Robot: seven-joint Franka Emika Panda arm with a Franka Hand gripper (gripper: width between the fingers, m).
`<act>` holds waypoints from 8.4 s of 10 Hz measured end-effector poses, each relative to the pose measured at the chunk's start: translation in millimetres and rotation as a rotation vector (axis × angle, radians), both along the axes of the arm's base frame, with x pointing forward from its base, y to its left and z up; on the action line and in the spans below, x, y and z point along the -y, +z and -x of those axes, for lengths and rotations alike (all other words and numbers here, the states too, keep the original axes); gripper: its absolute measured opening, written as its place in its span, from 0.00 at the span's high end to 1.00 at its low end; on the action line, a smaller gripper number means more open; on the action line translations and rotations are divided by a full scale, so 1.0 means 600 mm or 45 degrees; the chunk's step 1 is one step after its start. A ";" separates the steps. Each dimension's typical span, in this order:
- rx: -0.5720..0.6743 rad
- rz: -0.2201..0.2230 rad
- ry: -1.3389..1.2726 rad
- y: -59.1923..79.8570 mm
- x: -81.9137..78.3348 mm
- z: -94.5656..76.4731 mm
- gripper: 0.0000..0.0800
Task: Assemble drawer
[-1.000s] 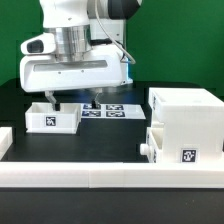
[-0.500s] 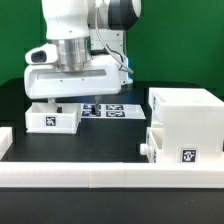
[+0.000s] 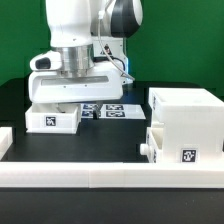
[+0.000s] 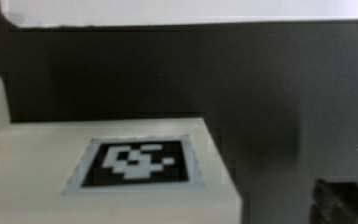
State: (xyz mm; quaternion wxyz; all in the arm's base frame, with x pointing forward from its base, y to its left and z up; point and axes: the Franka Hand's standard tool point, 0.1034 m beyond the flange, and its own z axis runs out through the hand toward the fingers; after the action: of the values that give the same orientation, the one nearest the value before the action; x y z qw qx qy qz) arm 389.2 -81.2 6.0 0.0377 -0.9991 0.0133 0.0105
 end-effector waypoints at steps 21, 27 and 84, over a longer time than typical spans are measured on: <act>-0.005 -0.084 0.407 0.106 -0.074 -0.177 0.94; 0.029 -0.062 1.124 0.111 -0.095 -0.209 0.94; 0.139 0.034 1.890 0.073 -0.140 -0.249 0.94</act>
Offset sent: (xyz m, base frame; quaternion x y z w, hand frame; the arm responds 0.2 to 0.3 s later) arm -0.0003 -0.0031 -0.0059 -0.0111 0.0048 -0.0033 0.9999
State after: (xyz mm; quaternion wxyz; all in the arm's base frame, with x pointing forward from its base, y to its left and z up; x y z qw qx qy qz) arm 538.7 2.5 49.9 0.0090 -0.7448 -0.6670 -0.0167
